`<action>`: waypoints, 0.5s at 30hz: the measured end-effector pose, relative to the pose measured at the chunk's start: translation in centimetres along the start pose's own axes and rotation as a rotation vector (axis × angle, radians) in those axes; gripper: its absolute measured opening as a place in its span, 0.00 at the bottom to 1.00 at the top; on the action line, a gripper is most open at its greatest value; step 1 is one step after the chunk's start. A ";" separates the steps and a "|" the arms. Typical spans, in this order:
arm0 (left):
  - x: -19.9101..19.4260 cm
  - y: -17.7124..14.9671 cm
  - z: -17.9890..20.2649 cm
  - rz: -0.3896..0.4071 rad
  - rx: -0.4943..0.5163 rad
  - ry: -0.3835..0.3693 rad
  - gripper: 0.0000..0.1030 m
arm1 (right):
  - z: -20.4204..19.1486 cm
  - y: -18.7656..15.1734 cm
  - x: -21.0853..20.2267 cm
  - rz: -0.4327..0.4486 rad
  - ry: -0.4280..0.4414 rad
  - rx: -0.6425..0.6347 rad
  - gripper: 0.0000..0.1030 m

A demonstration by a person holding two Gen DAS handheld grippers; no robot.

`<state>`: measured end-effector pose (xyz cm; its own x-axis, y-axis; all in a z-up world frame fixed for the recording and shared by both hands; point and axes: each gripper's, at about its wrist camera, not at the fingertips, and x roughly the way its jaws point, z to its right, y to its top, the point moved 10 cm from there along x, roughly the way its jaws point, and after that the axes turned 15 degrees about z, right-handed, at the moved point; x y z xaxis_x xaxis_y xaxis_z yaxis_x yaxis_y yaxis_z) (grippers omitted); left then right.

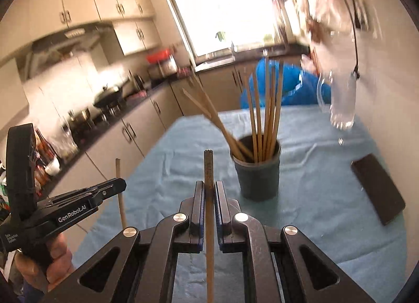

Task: Organize utensils
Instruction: 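Lift both held chopsticks upright and carry them over the black cup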

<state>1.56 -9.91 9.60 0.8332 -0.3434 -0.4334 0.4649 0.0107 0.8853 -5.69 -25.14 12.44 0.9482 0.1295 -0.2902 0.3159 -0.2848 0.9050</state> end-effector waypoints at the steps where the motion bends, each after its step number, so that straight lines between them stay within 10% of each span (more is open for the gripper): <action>1: -0.4 0.4 0.1 0.012 0.003 -0.001 0.06 | -0.1 0.4 -0.6 0.025 0.001 -0.002 0.08; 15: -2.3 1.7 1.0 0.056 0.014 -0.005 0.06 | 0.3 3.3 -3.6 0.126 -0.010 0.010 0.08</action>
<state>0.15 -10.00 12.27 0.8563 -0.3476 -0.3820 0.4131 0.0170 0.9105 -8.08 -26.81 16.43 0.9807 0.0825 -0.1775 0.1945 -0.3079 0.9313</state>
